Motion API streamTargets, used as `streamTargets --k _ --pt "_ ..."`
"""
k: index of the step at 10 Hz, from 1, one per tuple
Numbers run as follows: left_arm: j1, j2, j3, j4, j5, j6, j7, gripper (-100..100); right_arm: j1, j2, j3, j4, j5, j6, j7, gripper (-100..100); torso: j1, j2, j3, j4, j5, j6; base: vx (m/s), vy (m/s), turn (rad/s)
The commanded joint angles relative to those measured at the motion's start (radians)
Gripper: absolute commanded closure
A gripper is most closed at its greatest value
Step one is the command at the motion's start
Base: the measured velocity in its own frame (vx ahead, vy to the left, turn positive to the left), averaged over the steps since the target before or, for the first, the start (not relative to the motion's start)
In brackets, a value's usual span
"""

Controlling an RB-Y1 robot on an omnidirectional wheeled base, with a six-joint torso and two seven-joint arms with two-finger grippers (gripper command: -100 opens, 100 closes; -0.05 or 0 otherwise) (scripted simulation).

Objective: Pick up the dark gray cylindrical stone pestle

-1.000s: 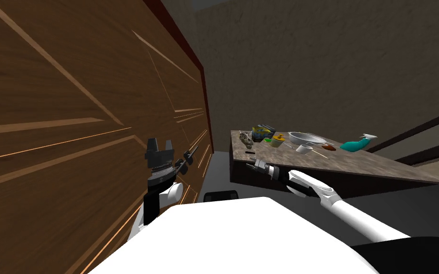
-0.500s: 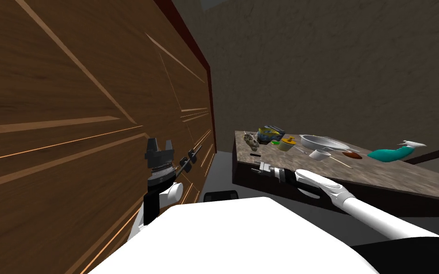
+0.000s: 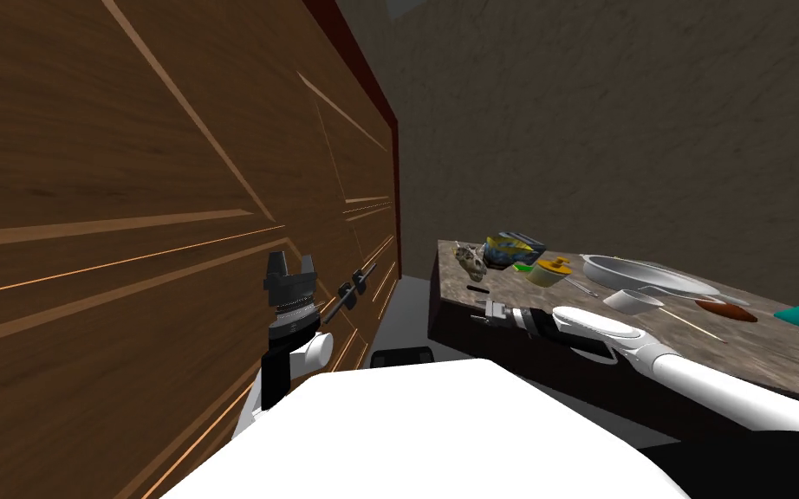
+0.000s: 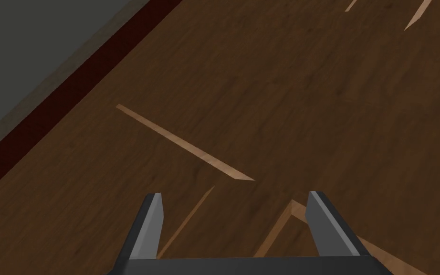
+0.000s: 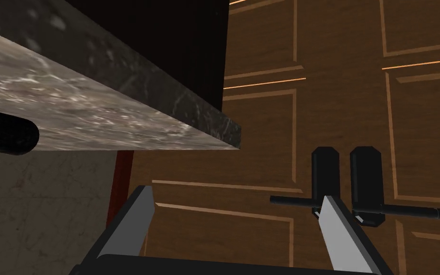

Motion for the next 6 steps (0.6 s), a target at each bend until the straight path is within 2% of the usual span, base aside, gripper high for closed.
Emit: streamTargets --k 1,2,3,4,5,6 --pt "0.000 0.000 0.000 0.000 0.000 0.000 0.000 0 0.003 -0.041 0.012 0.014 0.011 -0.002 0.001 -100 0.000 0.000 0.000 0.000 0.000 0.000 0.023 0.000 0.102" --pt "0.000 0.000 0.000 0.000 0.000 0.000 0.000 0 0.006 -0.078 0.032 0.048 0.028 -0.010 0.000 -100 0.000 0.000 0.000 0.000 0.000 0.001 0.030 0.004 0.199" --pt "0.000 0.000 0.000 0.000 0.000 0.000 0.000 0 0.006 -0.096 0.032 0.048 0.028 -0.010 0.000 -100 0.000 0.000 0.000 0.000 0.000 0.000 0.024 0.001 0.135" --pt "0.000 0.000 0.000 0.000 0.000 0.000 0.000 0 0.010 -0.134 0.050 0.081 0.043 -0.016 -0.001 -100 0.000 0.000 0.000 0.000 0.000 0.001 0.033 0.004 0.278" --pt "0.000 0.000 0.000 0.000 0.000 0.000 0.000 0 0.010 -0.147 0.050 0.081 0.043 -0.016 -0.001 -100 0.000 0.000 0.000 0.000 0.000 0.000 0.028 -0.006 0.118" --pt "0.000 0.000 0.000 0.000 0.000 0.000 0.000 0 0.014 -0.188 0.068 0.111 0.057 -0.022 -0.003 -100 0.000 0.000 0.000 0.000 0.000 0.001 0.040 -0.006 0.194"
